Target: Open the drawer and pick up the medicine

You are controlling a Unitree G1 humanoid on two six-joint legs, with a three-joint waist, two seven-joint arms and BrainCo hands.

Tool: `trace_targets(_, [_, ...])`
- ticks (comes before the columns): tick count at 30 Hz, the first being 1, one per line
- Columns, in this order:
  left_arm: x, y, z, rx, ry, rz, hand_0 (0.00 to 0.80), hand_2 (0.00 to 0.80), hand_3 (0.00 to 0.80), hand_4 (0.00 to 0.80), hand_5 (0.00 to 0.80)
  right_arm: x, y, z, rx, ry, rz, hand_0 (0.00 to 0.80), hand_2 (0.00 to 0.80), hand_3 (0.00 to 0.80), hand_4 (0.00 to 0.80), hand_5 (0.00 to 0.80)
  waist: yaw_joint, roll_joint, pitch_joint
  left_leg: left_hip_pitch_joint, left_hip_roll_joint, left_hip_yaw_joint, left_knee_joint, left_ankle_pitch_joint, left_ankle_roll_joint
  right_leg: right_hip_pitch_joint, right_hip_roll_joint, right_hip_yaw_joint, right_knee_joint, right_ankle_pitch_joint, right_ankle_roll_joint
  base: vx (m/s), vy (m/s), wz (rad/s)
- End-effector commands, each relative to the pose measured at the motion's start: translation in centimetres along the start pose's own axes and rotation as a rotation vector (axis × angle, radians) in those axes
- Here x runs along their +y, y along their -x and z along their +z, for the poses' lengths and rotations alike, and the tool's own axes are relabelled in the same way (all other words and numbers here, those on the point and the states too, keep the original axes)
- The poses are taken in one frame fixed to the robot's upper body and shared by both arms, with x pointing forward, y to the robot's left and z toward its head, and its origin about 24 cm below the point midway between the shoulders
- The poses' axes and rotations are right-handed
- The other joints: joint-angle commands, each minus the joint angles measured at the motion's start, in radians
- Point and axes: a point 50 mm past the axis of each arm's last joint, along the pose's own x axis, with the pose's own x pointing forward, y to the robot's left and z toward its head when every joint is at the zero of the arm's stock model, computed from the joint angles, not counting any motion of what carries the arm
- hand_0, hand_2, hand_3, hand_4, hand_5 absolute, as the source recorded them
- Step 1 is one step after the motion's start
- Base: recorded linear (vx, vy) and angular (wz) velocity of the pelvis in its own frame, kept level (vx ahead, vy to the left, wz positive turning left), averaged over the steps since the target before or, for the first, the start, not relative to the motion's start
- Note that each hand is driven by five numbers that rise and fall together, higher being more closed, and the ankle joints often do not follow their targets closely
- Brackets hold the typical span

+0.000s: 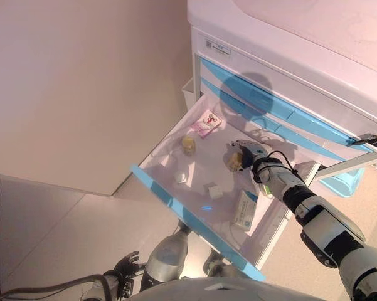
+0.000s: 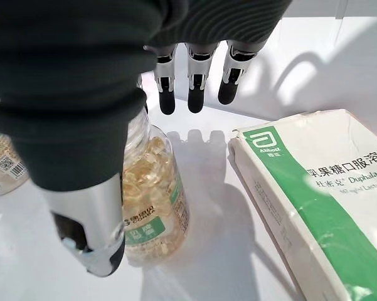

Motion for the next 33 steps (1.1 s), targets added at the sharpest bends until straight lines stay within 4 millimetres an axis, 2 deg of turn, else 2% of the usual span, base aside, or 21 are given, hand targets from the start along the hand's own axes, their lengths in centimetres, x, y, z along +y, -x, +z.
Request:
trace_targets(1, [0.1,0.0,0.3,-0.014,-0.038,-0.016,0.000,0.000,0.000,0.000,0.000,-3.2,-0.7,1.6,-0.077,0.046,-0.107,0.000,0.000,0.000,0.000,0.000,0.015,-0.018,0.011,-0.018,-0.078,-0.006,0.030,-0.056,0.042,-0.059,-0.076,0.054,0.016,0.108,0.074,0.000,0.000,0.00])
trace_targets(26, [0.7,0.0,0.7,-0.020,-0.047,0.002,0.000,0.000,0.000,0.000,0.000,-2.4,-0.7,3.2,-0.134,0.053,-0.036,0.000,0.000,0.000,0.000,0.000,0.022,-0.034,0.010,-0.012,-0.078,-0.006,0.025,-0.058,0.045,-0.053,-0.075,0.053,0.013,0.111,0.079,0.000,0.000,0.00])
trace_targets(27, [0.7,0.0,0.8,-0.020,-0.046,0.002,0.000,0.000,0.000,0.000,0.000,-2.4,-0.7,3.2,-0.135,0.051,-0.033,0.119,0.119,0.119,0.119,0.119,0.022,-0.035,0.010,-0.011,-0.078,-0.007,0.025,-0.058,0.045,-0.052,-0.075,0.053,0.012,0.111,0.078,0.000,0.000,0.00])
trace_targets(29, [0.7,0.0,0.7,-0.020,-0.047,0.003,0.000,0.000,0.000,0.000,0.000,-2.3,-0.7,3.4,-0.138,0.053,-0.024,0.612,0.612,0.612,0.612,0.612,0.023,-0.036,0.010,-0.010,-0.077,-0.006,0.025,-0.059,0.045,-0.052,-0.075,0.053,0.012,0.111,0.078,0.000,0.000,0.00])
trace_targets(30, [0.7,0.0,0.7,-0.020,-0.047,0.004,0.000,0.000,0.000,0.000,0.000,-2.3,-0.7,3.5,-0.141,0.053,-0.025,0.800,0.800,0.800,0.800,0.800,0.023,-0.037,0.010,-0.011,-0.077,-0.006,0.025,-0.059,0.046,-0.052,-0.075,0.053,0.013,0.111,0.079,0.000,0.000,0.00])
trace_targets(33, [0.8,0.1,0.7,-0.018,-0.047,0.005,0.000,0.000,0.000,0.000,0.000,-2.2,-0.7,3.5,-0.144,0.053,-0.023,0.800,0.800,0.800,0.800,0.800,0.023,-0.040,0.008,-0.008,-0.077,-0.007,0.024,-0.059,0.046,-0.049,-0.074,0.055,0.011,0.111,0.078,0.000,0.000,0.00])
